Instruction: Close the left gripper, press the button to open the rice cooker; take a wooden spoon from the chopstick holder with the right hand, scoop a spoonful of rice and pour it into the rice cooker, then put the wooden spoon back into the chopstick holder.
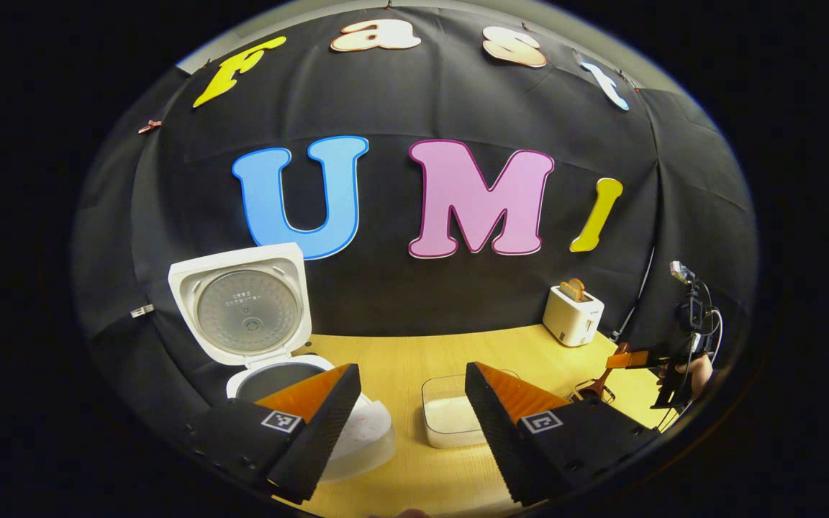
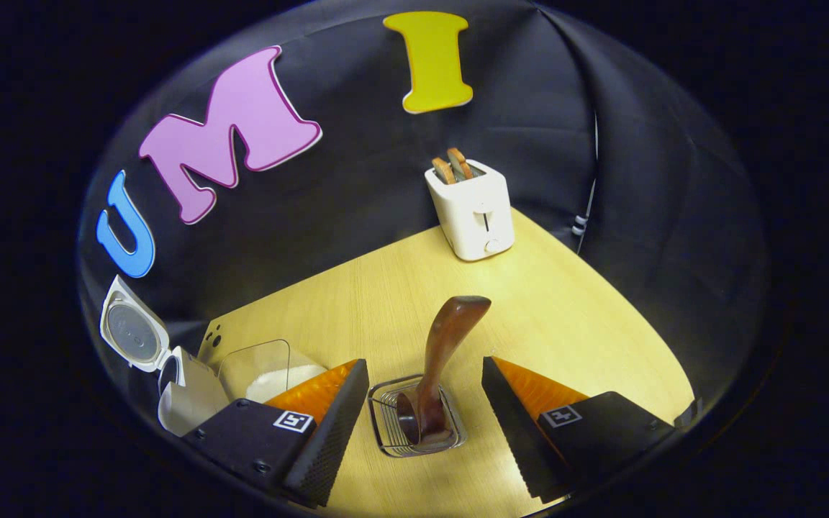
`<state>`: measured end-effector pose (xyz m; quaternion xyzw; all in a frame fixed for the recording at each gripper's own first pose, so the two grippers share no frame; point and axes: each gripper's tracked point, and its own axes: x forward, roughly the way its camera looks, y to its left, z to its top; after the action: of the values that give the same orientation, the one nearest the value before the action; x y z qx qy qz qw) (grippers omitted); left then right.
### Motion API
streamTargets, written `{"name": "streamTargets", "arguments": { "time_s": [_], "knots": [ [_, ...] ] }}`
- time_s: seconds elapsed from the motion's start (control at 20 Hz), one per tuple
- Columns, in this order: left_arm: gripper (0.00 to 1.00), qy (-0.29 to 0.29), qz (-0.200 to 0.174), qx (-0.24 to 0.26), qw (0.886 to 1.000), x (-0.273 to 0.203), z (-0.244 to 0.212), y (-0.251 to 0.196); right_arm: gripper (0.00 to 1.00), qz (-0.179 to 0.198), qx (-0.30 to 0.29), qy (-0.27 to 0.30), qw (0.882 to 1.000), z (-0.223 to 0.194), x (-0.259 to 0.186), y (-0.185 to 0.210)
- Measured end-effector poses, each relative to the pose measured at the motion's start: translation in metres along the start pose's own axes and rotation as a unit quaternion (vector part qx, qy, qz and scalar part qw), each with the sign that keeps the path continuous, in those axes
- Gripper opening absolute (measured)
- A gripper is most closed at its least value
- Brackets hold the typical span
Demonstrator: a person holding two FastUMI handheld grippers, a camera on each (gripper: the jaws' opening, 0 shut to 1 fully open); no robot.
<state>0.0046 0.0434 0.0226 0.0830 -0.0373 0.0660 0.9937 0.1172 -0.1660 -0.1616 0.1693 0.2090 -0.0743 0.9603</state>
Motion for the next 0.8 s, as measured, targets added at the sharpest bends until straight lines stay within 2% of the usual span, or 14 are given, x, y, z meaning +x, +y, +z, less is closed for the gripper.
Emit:
{"name": "streamTargets", "arguments": {
  "time_s": [0.3, 0.55, 0.65, 0.7, 0.75, 0.8],
  "knots": [
    [0.95, 0.029, 0.032, -0.008, 0.999, -0.009, -0.014, 0.007, 0.99, 0.015, 0.029, 0.036, 0.999, -0.013, 0.051, -0.001],
    [0.95, 0.046, 0.054, -0.013, 0.997, -0.017, -0.025, 0.011, 0.96, 0.031, 0.039, 0.051, 0.997, -0.020, 0.069, 0.006],
    [0.95, 0.052, 0.058, -0.007, 0.997, -0.023, -0.030, 0.011, 0.81, 0.035, 0.039, 0.051, 0.997, -0.020, 0.071, 0.011],
    [0.95, 0.054, 0.059, -0.004, 0.997, -0.026, -0.032, 0.010, 0.69, 0.037, 0.039, 0.050, 0.997, -0.019, 0.072, 0.012],
    [0.95, 0.056, 0.058, 0.000, 0.997, -0.027, -0.034, 0.008, 0.64, 0.034, 0.039, 0.048, 0.998, -0.019, 0.073, 0.012],
    [0.95, 0.055, 0.056, 0.004, 0.997, -0.029, -0.036, 0.006, 0.34, 0.027, 0.037, 0.047, 0.998, -0.018, 0.072, 0.009]
  ]
}}
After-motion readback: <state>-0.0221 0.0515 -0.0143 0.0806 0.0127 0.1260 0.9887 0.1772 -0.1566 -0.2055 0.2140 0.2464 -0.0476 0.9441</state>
